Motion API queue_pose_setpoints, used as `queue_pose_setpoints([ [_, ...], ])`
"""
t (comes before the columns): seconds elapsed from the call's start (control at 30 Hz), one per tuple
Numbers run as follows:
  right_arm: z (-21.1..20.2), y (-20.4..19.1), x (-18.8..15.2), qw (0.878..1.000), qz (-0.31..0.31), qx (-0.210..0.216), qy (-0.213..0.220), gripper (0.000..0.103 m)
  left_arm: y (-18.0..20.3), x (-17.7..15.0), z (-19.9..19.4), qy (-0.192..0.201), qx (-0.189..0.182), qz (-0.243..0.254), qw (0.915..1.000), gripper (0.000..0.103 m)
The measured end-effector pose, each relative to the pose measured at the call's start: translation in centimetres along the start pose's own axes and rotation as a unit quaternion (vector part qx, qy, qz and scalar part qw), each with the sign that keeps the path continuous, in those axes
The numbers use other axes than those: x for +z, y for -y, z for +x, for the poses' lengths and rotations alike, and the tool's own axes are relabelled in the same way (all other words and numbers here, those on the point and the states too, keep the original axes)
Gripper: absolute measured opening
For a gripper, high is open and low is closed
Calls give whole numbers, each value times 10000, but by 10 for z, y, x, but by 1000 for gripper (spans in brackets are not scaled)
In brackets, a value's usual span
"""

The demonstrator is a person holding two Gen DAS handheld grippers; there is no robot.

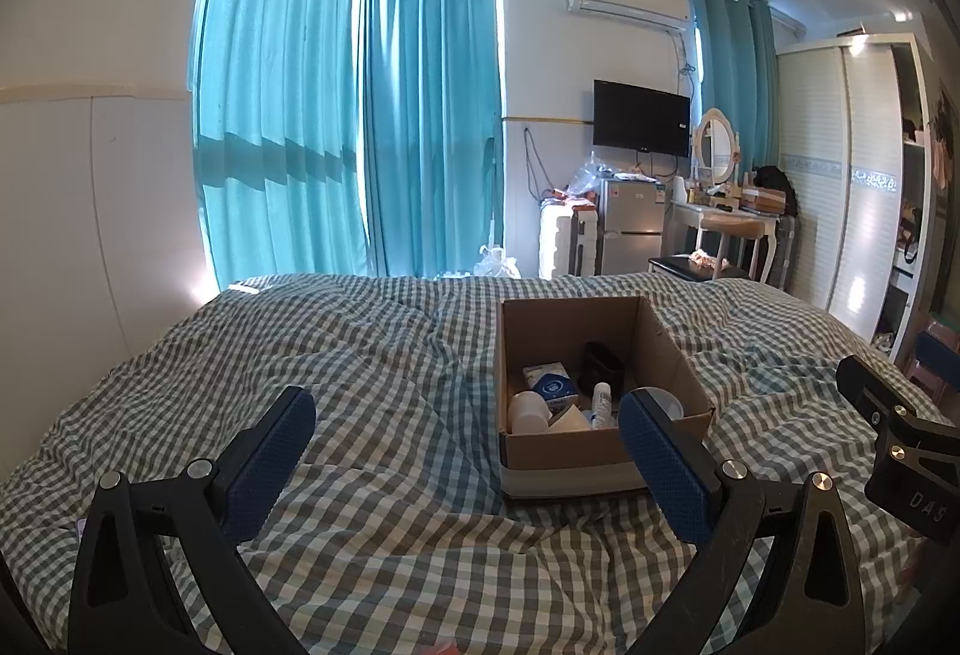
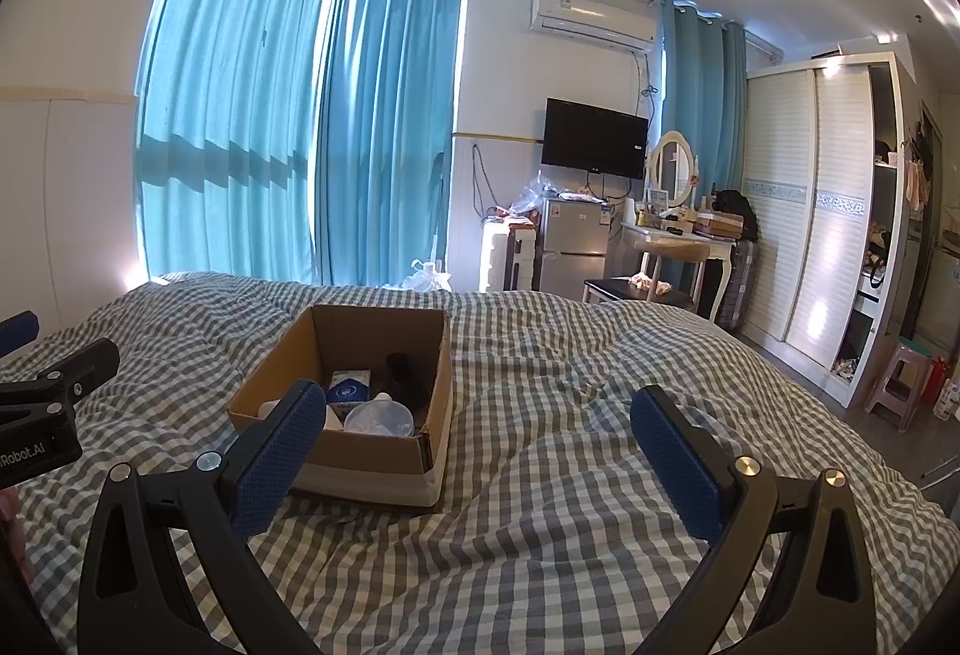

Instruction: Organize objects

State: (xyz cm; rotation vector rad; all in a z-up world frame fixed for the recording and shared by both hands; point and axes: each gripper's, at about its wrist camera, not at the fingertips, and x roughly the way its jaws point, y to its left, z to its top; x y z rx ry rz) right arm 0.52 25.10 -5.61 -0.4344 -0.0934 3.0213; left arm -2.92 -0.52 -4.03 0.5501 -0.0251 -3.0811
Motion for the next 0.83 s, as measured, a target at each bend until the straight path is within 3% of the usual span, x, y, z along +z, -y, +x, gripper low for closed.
queue_pose_setpoints([
  [0.83, 0, -3, 1, 9999, -79, 48, -48, 102, 1, 1, -2, 88, 99, 80, 9999, 103],
])
